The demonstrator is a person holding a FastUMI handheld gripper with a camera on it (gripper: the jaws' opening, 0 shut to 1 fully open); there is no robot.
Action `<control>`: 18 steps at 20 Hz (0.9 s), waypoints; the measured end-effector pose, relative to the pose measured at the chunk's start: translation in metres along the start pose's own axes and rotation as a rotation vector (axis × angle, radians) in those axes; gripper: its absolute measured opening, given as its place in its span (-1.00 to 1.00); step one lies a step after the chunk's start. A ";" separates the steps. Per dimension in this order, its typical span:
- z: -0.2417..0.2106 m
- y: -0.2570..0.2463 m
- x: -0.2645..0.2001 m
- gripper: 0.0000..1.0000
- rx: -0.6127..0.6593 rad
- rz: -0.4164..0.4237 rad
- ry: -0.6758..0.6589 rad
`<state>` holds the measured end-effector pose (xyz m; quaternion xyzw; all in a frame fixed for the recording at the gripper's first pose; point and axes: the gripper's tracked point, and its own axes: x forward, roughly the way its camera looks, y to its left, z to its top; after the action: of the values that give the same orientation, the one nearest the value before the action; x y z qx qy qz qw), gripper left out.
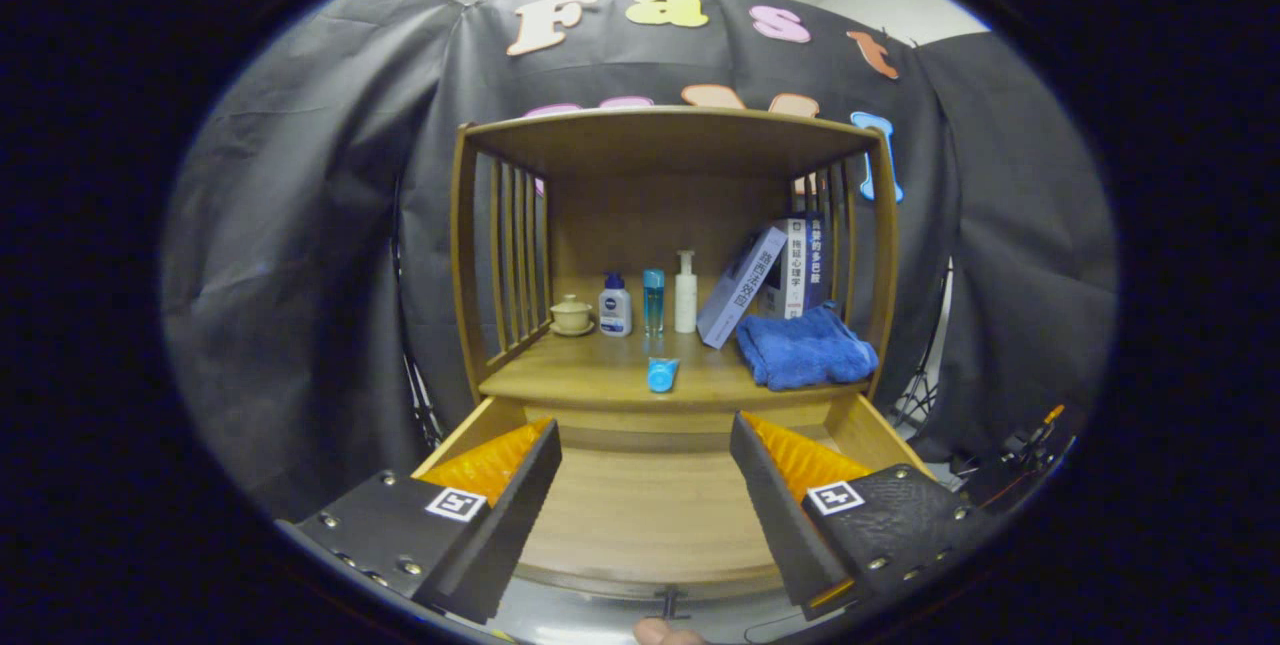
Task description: Pull open the drawer, take out the items inside it, and place them on the countertop above the cabinet.
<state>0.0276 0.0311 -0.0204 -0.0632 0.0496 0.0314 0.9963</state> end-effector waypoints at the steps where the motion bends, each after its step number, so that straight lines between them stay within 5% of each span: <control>1: -0.008 -0.001 -0.008 1.00 0.007 -0.010 -0.009; 18: -0.173 -0.007 -0.034 1.00 0.011 -0.026 0.097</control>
<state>-0.0221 -0.0001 -0.1866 -0.0596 0.0974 0.0153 0.9933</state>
